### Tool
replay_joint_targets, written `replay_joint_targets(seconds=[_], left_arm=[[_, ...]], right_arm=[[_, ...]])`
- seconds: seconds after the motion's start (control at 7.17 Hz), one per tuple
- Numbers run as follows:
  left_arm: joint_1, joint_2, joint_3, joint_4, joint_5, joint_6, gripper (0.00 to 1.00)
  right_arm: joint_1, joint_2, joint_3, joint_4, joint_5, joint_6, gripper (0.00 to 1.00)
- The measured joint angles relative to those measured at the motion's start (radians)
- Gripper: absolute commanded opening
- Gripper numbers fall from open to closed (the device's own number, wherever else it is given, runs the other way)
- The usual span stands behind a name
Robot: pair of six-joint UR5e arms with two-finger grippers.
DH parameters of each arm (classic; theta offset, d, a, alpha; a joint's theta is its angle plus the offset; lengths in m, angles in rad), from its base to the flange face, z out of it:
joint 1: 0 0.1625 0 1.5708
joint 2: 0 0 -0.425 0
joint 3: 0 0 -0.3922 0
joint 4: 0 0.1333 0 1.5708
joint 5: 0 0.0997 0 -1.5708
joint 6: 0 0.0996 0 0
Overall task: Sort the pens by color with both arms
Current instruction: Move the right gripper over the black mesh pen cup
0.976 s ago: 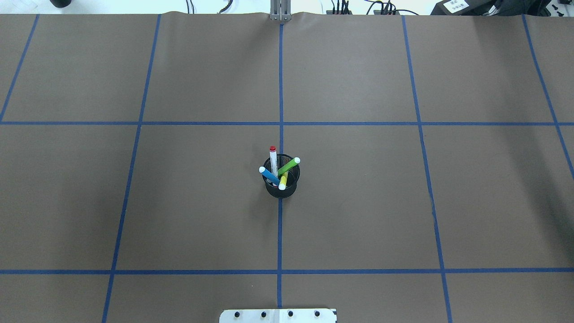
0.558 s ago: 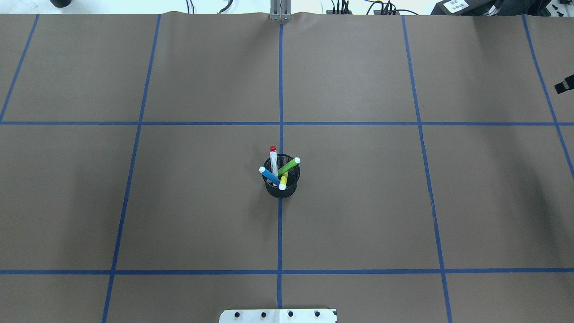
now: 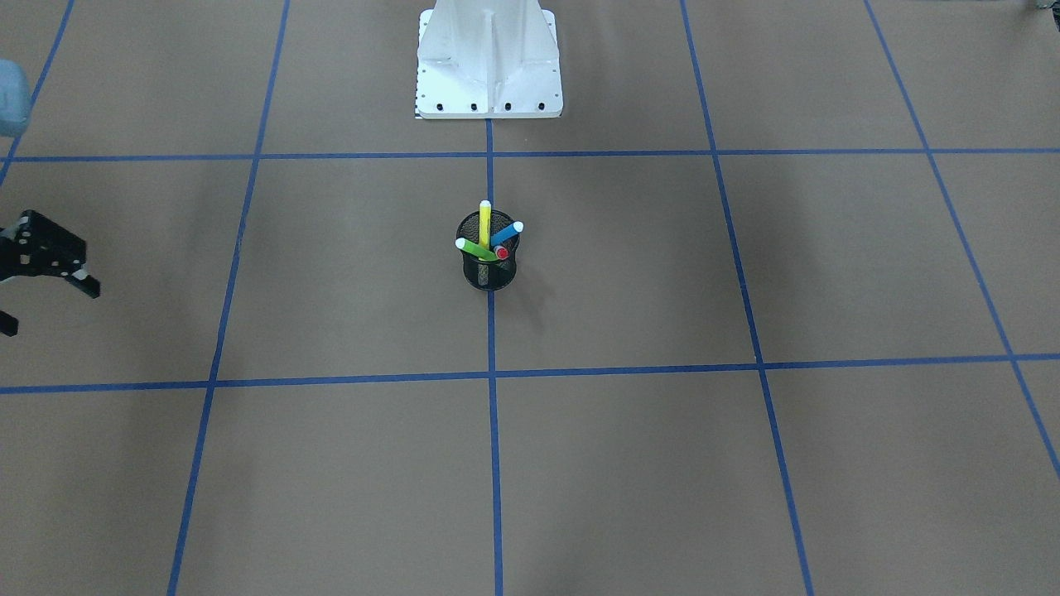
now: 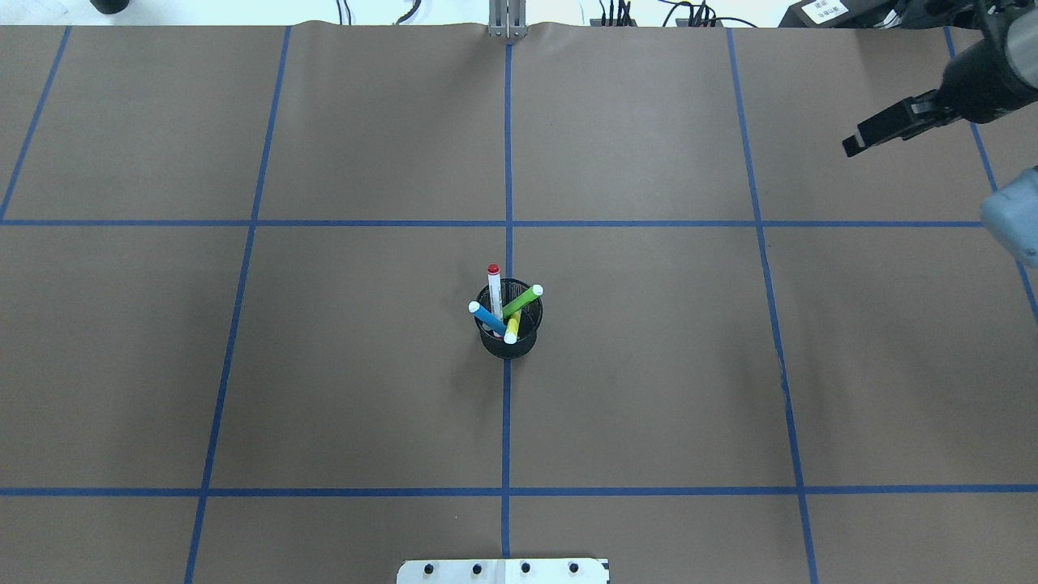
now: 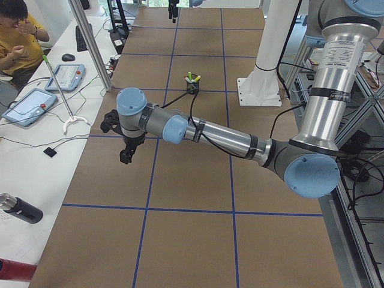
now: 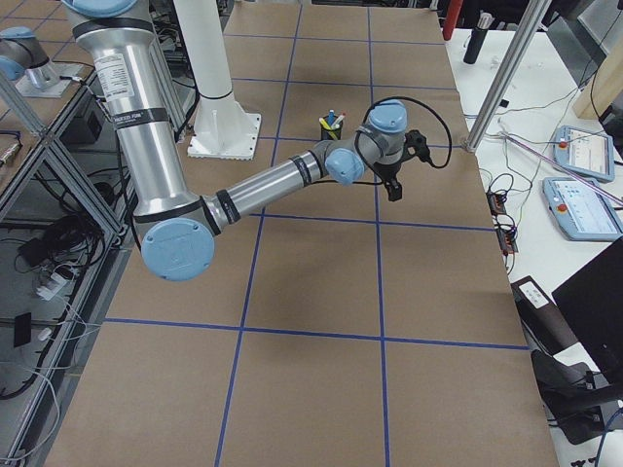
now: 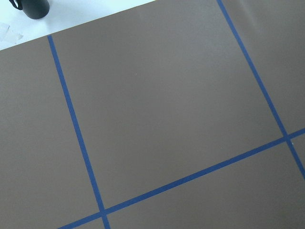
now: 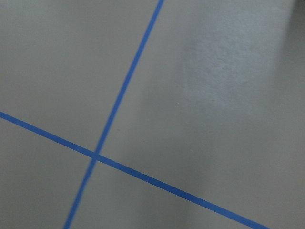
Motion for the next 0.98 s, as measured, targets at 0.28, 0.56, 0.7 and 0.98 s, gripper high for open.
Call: replay_joint_targets(seconds=[0.28, 0.56, 0.7, 0.98], left_arm=[[0.046, -0.008, 0.003, -0.058, 0.0, -0.095, 1.0], [0.087, -0.009, 0.004, -0.103, 0.0, -0.168, 1.0], [0.099, -0.009, 0.004, -0.11, 0.0, -0.182, 1.0], [0.105, -0.01, 0.005, -0.114, 0.0, -0.189, 1.0]], right_arm=[[-0.121, 0.076, 0.062, -0.011, -0.068, 0.256, 0.99], [-0.246, 0.167, 0.124, -0.13, -0.179, 0.422, 0.98], [-0.33, 0.23, 0.159, -0.254, -0.275, 0.475, 0.98], [-0.494, 0.366, 0.181, -0.498, -0.471, 0.583, 0.97]])
